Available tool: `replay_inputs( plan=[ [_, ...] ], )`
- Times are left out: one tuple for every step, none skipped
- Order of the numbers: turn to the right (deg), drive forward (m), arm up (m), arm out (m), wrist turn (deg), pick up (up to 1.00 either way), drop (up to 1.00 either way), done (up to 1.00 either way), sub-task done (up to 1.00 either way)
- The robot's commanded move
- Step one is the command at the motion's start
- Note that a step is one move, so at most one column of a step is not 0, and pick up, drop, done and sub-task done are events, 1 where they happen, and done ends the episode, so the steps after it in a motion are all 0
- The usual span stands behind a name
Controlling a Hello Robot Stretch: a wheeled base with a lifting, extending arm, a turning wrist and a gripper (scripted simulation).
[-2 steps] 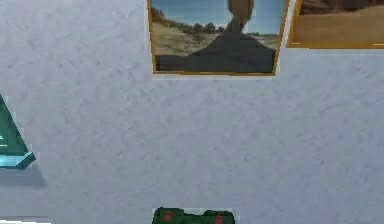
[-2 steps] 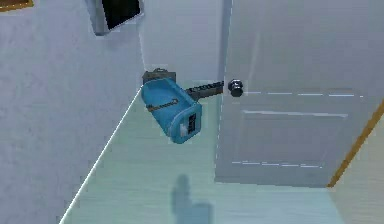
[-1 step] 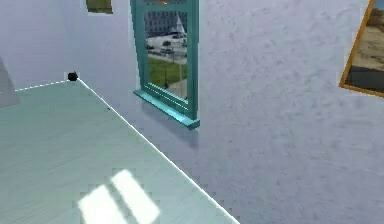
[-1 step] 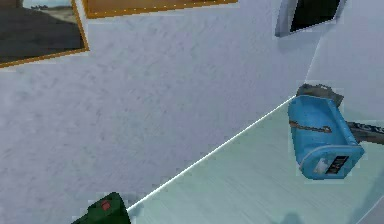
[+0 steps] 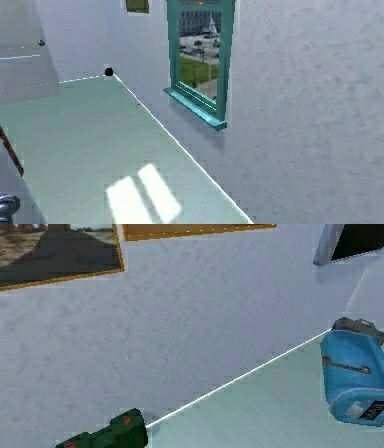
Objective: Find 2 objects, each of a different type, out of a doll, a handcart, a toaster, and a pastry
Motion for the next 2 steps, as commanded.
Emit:
replay_inputs(
  plan=[
    [0.0, 0.35, 0.00, 0.00, 0.0, 0.00, 0.00, 0.00, 0.00],
    [-30.0, 0.00, 0.00, 0.00, 0.0, 0.00, 0.00, 0.00, 0.00]
  ],
)
